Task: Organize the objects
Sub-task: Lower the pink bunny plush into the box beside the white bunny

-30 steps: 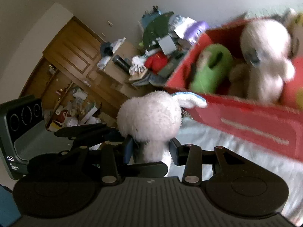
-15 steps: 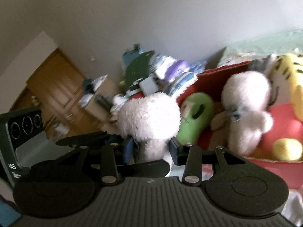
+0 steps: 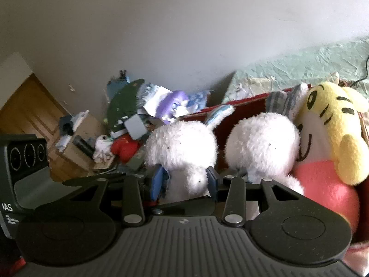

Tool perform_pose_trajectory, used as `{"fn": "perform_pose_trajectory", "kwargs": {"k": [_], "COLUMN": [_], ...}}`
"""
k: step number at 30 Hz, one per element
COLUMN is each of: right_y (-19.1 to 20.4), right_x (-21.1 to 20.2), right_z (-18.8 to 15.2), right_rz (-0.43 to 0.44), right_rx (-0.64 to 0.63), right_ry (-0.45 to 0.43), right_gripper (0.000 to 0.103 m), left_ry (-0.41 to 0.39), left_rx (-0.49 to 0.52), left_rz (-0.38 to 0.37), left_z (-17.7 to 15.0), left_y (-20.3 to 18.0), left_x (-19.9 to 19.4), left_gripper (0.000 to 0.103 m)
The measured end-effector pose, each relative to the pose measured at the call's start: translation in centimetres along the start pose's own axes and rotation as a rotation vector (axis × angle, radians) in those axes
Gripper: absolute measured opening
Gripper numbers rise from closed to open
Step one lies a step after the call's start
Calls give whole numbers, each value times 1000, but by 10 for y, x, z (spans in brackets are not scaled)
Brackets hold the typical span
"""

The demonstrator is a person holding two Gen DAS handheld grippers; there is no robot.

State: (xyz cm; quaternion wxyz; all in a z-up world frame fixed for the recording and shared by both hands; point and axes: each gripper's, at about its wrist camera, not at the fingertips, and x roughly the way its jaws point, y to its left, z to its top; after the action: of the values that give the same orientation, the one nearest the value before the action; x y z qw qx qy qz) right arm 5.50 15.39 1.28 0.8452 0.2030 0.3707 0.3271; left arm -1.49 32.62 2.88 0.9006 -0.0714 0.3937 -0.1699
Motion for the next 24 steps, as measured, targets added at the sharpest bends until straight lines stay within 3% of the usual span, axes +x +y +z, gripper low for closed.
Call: {"fn": "perform_pose_trajectory", "kwargs": {"k": [5,15,24], "right_y": [-11,-23,-28], "right_x": [15,19,15], "right_z": [-2,0,-4], "right_rz": [-42,-63,-49], "right_rx": [46,65,99], "right_ry": [33,31,29], "right_gripper": [42,41,43], "left_ry": [53,82,118], "left_rx": [-24,-4,16], "left_rz": [14,57,85], "left_z": [2,5,8], "left_y": [11,9,4], "left_x": [22,41,49], "left_gripper": [78,79,88]}}
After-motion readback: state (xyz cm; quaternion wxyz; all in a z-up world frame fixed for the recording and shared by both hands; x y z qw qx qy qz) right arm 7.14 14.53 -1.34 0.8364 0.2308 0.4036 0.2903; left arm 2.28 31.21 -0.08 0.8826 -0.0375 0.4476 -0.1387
